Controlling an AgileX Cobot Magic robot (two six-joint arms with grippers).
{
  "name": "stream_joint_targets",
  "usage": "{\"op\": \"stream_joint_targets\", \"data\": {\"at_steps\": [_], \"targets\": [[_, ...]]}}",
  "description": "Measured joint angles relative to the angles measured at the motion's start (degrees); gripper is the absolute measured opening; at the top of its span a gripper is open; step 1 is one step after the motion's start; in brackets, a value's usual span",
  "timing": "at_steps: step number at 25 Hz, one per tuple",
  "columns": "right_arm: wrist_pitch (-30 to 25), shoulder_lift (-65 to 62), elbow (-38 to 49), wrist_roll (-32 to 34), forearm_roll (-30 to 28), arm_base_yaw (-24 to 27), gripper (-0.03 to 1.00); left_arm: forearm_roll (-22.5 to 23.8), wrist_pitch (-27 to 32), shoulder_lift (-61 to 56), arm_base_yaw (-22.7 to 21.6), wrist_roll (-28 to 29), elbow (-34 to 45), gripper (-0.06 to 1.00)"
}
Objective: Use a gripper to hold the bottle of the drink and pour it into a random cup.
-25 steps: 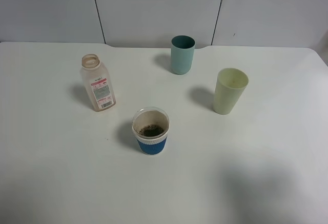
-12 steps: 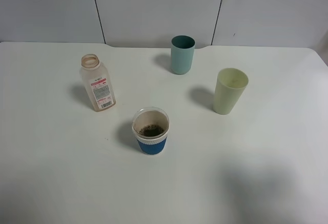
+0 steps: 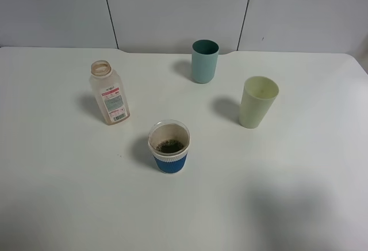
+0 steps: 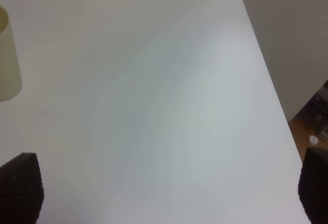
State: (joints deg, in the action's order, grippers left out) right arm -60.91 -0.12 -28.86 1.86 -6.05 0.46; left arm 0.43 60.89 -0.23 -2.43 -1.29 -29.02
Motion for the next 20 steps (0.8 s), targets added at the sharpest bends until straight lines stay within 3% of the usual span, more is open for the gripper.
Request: {"op": "stream_joint_targets", "data": {"at_steps": [9,15,20], "targets": [[0.0,0.0,0.0,0.0,0.0,0.0,0.99,0.1,-0.34,0.0,-6.34,0.66,0.0,0.98],[0.0,0.0,0.0,0.0,0.0,0.0,0.99,0.1,-0.34,0.0,-5.69,0.66,0.06,0.98],[0.0,0.0,0.0,0.0,0.0,0.0,0.99,0.1,-0.34,0.0,-0.45,0.66,0.06,0.98]]}}
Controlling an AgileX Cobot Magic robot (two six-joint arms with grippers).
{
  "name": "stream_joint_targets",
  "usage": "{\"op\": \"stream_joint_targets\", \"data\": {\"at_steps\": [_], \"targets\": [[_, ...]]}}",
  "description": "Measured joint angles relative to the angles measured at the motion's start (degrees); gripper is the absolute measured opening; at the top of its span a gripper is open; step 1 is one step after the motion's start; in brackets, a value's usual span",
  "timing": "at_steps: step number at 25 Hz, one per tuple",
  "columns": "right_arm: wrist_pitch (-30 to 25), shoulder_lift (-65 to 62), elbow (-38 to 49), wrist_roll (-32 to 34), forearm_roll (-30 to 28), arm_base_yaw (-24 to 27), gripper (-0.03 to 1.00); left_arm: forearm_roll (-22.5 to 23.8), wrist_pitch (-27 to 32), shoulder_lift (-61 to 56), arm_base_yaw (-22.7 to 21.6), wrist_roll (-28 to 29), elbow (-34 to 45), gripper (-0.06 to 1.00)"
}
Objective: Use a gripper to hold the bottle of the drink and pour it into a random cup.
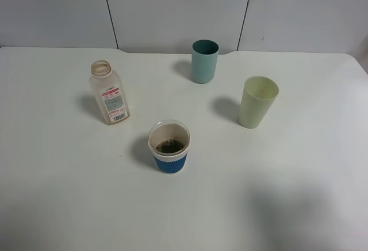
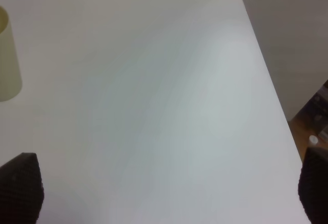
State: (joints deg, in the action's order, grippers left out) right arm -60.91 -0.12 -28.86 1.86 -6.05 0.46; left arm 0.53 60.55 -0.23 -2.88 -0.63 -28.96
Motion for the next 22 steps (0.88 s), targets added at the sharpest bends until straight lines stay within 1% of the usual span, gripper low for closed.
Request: {"op": "stream_joint_targets", "data": {"at_steps": [3,22], "targets": [[0.0,0.0,0.0,0.0,0.0,0.0,0.99,0.0,0.0,0.0,0.91,0.0,0.0,0.98],[0.0,0.0,0.0,0.0,0.0,0.0,0.99,0.0,0.0,0.0,0.91,0.0,0.0,0.98]]}}
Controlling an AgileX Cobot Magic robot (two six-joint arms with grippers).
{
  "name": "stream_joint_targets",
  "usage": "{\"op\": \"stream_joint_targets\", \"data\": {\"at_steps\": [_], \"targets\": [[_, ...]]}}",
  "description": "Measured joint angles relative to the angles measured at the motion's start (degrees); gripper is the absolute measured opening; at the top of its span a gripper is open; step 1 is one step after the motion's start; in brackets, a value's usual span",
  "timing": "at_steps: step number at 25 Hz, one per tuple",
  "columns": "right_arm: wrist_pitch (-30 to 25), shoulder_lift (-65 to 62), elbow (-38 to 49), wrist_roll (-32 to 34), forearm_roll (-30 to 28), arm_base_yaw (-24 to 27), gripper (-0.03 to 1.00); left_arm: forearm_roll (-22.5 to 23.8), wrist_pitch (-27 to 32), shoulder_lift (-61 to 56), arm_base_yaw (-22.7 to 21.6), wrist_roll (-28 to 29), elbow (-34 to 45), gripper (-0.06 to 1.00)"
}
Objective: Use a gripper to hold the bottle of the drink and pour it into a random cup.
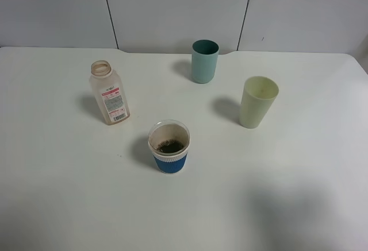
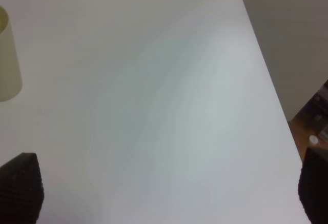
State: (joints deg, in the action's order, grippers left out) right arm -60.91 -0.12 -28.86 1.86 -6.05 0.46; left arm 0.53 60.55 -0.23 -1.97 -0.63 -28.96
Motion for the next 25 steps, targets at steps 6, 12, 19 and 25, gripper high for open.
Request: {"op": "stream_joint_targets", "data": {"at_steps": [6,12,19,25], "targets": [[0.0,0.0,0.0,0.0,0.0,0.0,0.99,0.0,0.0,0.0,0.0,0.0,0.0,0.98],[0.0,0.0,0.0,0.0,0.0,0.0,0.99,0.0,0.0,0.0,0.0,0.08,0.0,0.98],[0.0,0.0,0.0,0.0,0.0,0.0,0.99,0.0,0.0,0.0,0.0,0.08,0.0,0.98],[0.0,0.0,0.0,0.0,0.0,0.0,0.99,0.0,0.0,0.0,0.0,0.08,0.0,0.98]]}}
